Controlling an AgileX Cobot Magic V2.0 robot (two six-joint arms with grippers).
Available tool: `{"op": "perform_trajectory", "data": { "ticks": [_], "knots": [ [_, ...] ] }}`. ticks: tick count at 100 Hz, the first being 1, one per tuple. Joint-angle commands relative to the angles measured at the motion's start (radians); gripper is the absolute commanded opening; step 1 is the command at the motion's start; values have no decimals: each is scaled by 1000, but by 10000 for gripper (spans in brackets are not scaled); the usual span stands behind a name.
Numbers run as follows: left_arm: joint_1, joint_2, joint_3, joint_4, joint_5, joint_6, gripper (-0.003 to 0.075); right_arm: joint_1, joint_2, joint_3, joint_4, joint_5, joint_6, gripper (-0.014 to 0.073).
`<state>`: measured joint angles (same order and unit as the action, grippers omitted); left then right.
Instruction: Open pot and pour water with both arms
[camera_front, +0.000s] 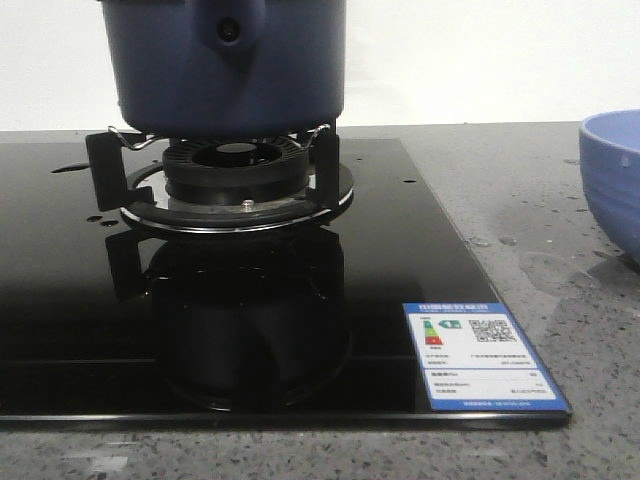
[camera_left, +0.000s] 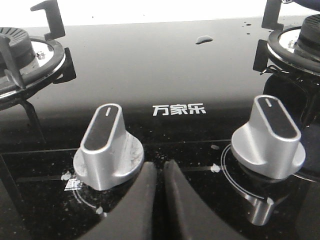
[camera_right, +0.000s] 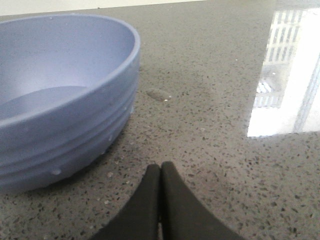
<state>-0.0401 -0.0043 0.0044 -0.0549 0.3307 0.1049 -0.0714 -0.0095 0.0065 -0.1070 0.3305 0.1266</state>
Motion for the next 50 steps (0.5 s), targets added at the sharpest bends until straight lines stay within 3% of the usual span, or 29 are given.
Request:
{"op": "perform_trajectory", "data": {
  "ticks": [1, 50],
  "knots": [
    [3, -26, 27, -11, -47, -8, -20, -7, -18, 26, -8, -17, -2, -69],
    [3, -26, 27, -11, -47, -8, -20, -7, -18, 26, -53, -17, -2, -69]
  ]
}}
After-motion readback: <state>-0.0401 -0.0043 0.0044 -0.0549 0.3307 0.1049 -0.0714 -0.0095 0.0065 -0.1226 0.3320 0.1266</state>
